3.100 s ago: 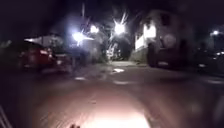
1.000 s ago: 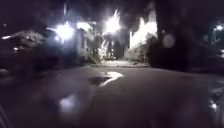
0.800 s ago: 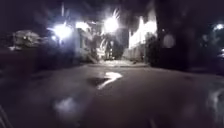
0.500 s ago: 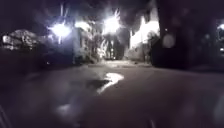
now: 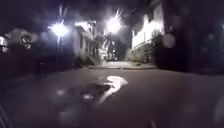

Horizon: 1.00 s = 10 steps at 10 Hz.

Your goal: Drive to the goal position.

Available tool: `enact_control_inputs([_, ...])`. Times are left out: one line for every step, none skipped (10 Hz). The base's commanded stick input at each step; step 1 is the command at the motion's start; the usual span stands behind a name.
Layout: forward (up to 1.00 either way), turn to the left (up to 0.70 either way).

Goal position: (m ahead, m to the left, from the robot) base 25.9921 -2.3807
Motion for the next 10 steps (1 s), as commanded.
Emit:
enact_control_inputs([1.00, 0.00])
enact_control_inputs([1.00, 0.00])
enact_control_inputs([1.00, 0.00])
enact_control_inputs([1.00, 0.00])
enact_control_inputs([1.00, 0.00])
enact_control_inputs([1.00, 0.00])
enact_control_inputs([1.00, 0.00])
enact_control_inputs([1.00, 0.00])
enact_control_inputs([1.00, 0.00])
enact_control_inputs([1.00, 0.00])
